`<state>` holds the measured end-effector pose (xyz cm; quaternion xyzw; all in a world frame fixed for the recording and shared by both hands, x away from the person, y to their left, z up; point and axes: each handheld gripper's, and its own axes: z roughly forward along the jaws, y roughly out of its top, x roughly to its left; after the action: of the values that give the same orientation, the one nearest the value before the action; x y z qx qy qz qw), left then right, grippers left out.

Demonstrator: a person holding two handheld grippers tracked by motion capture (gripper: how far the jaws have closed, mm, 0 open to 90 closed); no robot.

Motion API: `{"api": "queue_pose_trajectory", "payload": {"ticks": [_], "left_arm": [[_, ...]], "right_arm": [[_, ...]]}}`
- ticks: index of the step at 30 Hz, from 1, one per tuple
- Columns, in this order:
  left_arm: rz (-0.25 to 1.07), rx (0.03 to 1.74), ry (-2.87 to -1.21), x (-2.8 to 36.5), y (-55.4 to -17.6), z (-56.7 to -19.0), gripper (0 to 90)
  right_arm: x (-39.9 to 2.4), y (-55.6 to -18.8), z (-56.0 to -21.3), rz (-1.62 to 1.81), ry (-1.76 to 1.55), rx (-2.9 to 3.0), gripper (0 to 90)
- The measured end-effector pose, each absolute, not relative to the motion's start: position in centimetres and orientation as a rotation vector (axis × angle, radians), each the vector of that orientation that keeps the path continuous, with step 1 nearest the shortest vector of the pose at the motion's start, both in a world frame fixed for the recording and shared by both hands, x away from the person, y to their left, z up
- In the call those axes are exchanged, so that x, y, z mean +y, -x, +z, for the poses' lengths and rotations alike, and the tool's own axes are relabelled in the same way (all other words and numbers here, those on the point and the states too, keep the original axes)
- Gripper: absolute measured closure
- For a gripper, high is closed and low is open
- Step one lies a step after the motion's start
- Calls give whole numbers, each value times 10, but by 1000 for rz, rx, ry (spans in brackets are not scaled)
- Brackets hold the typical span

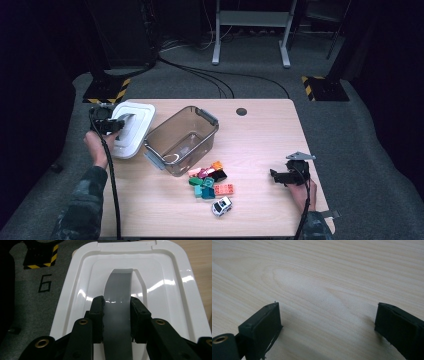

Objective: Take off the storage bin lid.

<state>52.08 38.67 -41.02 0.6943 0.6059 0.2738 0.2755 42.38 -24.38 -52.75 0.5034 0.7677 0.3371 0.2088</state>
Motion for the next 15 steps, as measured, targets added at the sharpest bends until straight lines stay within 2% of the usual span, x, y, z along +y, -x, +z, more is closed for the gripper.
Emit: {"api": "queue_pose_trajectory", "payload": {"ticks": [15], "left_arm": [[664,1690,-1887,387,-523,-451,676]], "right_arm": [[-244,-424,-528,940,-1395,2135,60]]}}
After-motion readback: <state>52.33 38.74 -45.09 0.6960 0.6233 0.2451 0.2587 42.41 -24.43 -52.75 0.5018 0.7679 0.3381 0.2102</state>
